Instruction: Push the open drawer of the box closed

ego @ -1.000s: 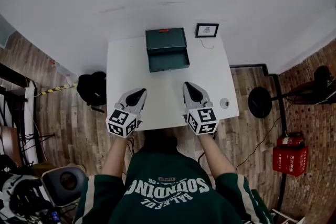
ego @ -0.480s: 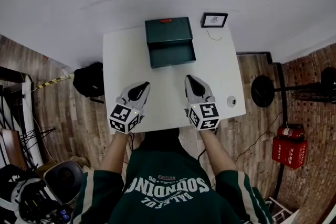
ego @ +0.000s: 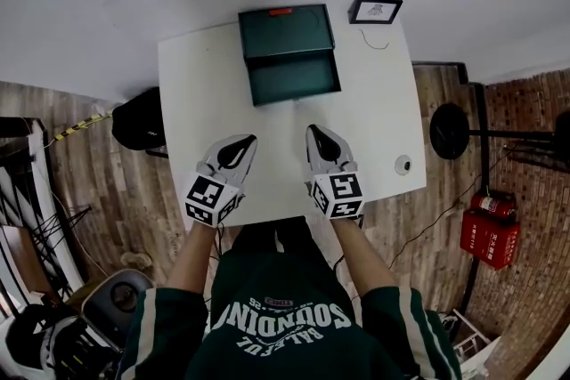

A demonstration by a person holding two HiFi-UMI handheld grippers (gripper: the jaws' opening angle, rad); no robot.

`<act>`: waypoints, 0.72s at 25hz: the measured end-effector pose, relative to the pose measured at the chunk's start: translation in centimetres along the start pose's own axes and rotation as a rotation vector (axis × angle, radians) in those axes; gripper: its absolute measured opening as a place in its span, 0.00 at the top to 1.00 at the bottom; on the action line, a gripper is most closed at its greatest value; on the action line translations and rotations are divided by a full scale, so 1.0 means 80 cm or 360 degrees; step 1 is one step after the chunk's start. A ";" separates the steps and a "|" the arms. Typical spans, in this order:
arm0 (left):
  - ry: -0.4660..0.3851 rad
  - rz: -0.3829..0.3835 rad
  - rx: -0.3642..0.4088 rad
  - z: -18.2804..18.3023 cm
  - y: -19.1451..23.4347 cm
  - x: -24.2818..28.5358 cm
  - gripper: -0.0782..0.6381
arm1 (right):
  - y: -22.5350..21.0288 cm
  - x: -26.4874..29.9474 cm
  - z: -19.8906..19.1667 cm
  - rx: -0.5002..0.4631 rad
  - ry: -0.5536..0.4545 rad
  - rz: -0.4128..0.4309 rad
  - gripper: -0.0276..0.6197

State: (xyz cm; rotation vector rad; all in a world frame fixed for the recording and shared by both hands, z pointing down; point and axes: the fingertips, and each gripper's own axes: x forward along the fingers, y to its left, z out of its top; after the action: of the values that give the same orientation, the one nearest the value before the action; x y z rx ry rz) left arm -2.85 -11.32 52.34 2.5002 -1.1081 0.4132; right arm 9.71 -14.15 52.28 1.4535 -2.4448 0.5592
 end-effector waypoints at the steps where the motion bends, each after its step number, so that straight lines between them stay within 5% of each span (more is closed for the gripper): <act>1: 0.0003 -0.0004 -0.0001 -0.002 0.002 0.002 0.82 | 0.000 0.004 -0.003 -0.0001 0.0008 -0.0005 0.95; 5: 0.0026 -0.0020 -0.0013 -0.010 0.014 0.008 0.82 | -0.003 0.026 -0.020 -0.0006 0.0070 -0.0022 0.95; 11: 0.0052 -0.0025 -0.0053 -0.022 0.026 0.007 0.82 | -0.015 0.066 -0.055 -0.0021 0.0233 -0.0066 0.77; 18: 0.0090 -0.0023 -0.0090 -0.038 0.042 0.002 0.82 | -0.033 0.110 -0.092 -0.0029 0.0396 -0.0162 0.77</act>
State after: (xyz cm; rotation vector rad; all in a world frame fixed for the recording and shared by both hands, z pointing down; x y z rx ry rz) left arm -5.60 -12.16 55.85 2.4311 -1.0644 0.4392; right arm 7.93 -18.97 62.87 1.3992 -2.1674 0.6514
